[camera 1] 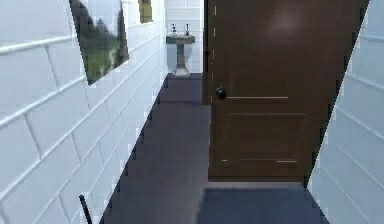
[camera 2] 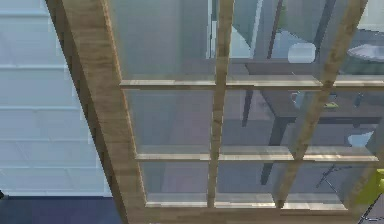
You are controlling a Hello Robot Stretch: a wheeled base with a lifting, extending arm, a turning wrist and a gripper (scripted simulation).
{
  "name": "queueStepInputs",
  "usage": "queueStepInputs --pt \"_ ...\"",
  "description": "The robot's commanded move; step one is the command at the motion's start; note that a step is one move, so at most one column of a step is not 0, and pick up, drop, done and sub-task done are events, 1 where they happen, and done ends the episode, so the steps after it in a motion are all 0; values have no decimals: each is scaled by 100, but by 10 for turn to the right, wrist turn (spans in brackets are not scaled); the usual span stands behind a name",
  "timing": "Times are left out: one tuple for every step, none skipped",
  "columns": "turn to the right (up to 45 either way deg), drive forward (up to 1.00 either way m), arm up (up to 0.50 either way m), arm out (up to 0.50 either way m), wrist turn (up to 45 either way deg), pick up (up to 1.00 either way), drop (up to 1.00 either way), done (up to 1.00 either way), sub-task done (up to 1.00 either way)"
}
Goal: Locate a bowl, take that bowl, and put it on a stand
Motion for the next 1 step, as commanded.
queueStepInputs --pt "-90 0 0 0 0 0 0 0 0"
